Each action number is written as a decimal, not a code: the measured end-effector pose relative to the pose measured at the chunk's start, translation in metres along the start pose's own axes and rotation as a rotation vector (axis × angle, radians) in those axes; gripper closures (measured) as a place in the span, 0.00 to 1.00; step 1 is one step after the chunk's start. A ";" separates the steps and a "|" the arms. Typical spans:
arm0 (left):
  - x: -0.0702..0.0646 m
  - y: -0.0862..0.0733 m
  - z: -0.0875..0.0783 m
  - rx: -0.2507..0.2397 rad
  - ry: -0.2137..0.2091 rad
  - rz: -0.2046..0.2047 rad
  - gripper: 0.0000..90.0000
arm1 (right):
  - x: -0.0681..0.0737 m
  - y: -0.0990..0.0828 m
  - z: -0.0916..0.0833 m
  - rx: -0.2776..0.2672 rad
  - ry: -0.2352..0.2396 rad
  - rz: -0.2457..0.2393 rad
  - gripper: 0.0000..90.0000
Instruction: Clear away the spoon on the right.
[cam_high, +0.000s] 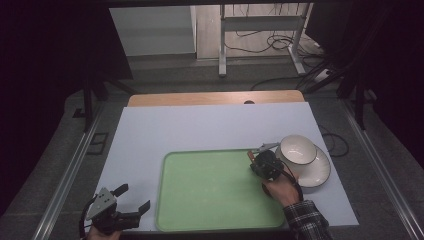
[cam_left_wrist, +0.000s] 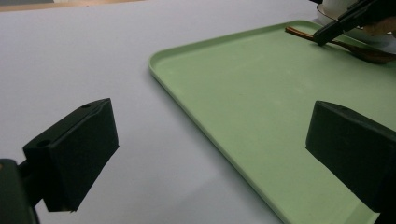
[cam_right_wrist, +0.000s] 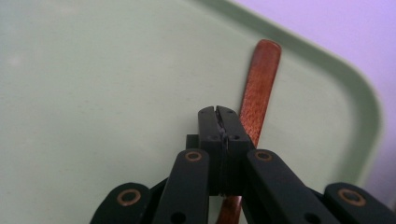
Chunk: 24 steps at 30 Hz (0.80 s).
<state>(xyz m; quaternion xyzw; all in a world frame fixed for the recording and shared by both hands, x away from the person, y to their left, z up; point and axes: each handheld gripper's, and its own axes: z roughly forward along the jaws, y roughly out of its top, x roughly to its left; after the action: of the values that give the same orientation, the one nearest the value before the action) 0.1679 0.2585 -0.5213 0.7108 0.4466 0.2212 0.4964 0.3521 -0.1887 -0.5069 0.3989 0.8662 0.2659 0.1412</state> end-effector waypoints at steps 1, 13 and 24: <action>0.000 0.000 0.000 0.000 0.000 0.000 0.02 | -0.002 -0.001 -0.001 0.000 -0.005 0.008 1.00; 0.000 0.000 0.000 0.000 0.000 0.001 0.02 | -0.014 -0.008 -0.009 0.001 -0.034 0.062 1.00; 0.000 0.000 0.000 0.000 0.000 0.002 0.02 | -0.017 -0.012 -0.013 0.001 -0.043 0.076 1.00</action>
<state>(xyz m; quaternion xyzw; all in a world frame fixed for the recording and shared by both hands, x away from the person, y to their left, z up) 0.1677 0.2582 -0.5211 0.7113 0.4460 0.2216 0.4960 0.3498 -0.2124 -0.5028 0.4373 0.8473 0.2618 0.1494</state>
